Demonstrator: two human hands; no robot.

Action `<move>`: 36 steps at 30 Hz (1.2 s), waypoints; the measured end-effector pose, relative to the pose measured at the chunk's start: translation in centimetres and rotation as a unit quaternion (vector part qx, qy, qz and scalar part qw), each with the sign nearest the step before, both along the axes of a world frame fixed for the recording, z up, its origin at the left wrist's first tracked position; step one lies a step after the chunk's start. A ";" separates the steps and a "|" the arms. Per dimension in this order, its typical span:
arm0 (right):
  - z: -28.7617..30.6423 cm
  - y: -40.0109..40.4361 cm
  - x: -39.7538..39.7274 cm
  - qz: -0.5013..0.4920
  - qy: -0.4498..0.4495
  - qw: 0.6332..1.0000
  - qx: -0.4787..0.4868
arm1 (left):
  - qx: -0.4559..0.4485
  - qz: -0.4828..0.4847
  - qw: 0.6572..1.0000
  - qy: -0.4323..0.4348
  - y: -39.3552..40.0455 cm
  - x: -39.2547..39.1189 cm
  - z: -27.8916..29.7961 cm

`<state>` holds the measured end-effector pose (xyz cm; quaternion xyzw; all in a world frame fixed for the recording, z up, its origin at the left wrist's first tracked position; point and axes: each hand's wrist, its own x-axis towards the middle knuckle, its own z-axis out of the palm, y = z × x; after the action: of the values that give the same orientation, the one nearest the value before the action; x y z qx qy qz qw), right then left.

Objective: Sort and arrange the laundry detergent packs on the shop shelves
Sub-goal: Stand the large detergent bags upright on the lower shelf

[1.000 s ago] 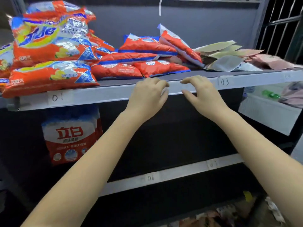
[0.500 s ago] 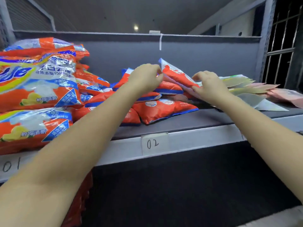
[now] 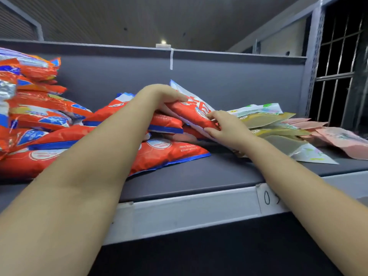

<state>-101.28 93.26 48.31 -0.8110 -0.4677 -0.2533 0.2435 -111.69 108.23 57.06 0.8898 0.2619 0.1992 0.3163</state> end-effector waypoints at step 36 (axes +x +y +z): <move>0.2 -0.4 -0.5 0.388 0.406 0.815 0.139 | -0.227 -0.106 0.900 -0.357 -0.1 -9.2 -4.8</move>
<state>-101.75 92.88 48.50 -0.5489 -0.5619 0.1524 0.5998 -120.92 108.11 52.27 0.6855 0.0740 0.4036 0.6014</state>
